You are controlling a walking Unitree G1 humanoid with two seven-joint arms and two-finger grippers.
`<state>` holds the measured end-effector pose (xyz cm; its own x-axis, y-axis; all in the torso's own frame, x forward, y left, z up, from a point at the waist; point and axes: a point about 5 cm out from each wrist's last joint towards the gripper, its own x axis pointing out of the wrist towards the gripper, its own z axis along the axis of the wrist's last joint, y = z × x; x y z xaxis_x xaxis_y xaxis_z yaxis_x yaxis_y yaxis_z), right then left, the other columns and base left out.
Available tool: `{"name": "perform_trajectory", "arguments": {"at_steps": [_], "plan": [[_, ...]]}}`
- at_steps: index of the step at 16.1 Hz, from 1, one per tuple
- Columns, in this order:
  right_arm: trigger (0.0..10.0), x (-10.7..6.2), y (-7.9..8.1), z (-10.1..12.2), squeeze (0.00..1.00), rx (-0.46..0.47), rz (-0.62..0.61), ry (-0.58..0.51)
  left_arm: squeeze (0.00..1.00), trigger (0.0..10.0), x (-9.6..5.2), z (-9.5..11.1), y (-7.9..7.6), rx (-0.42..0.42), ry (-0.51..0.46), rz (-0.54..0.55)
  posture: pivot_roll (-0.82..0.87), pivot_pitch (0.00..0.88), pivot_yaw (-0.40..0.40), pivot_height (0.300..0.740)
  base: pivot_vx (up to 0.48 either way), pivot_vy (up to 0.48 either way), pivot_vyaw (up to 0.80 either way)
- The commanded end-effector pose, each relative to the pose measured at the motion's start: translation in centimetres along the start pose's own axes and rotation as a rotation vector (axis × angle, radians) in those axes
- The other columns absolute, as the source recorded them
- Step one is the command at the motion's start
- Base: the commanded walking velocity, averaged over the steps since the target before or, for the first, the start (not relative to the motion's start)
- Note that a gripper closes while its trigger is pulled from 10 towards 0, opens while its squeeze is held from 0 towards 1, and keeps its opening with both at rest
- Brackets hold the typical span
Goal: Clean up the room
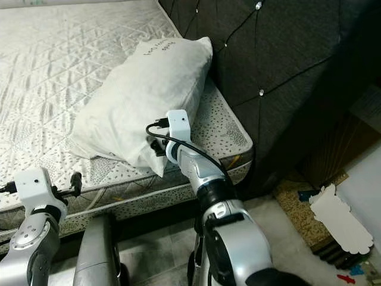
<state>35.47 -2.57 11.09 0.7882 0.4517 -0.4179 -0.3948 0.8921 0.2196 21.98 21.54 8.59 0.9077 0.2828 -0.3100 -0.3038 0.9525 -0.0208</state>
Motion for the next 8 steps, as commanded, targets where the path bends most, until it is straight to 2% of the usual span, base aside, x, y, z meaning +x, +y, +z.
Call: {"name": "perform_trajectory", "arguments": {"at_steps": [1, 3, 8], "plan": [[0.0, 0.7, 2.6, 0.6, 0.00, 0.019, 0.028, -0.015, 0.00, 10.0, 0.0, 0.3, -0.1, 0.008, -0.005, -0.010, 0.02, 0.070, -0.062, 0.536, 0.000, 0.000, 0.00], [0.0, 1.0, 2.7, -0.4, 0.00, 0.003, 0.006, 0.014, 0.00, 10.0, -0.1, 0.4, 0.0, 0.003, -0.006, -0.007, 0.02, 0.070, -0.070, 0.536, 0.000, 0.000, 0.00], [0.0, 1.2, 2.2, -0.9, 0.00, 0.004, 0.012, 0.031, 0.00, 10.0, -0.3, 0.1, -0.1, -0.005, 0.007, -0.008, 0.02, 0.071, -0.080, 0.536, 0.000, 0.000, 0.00]]}}
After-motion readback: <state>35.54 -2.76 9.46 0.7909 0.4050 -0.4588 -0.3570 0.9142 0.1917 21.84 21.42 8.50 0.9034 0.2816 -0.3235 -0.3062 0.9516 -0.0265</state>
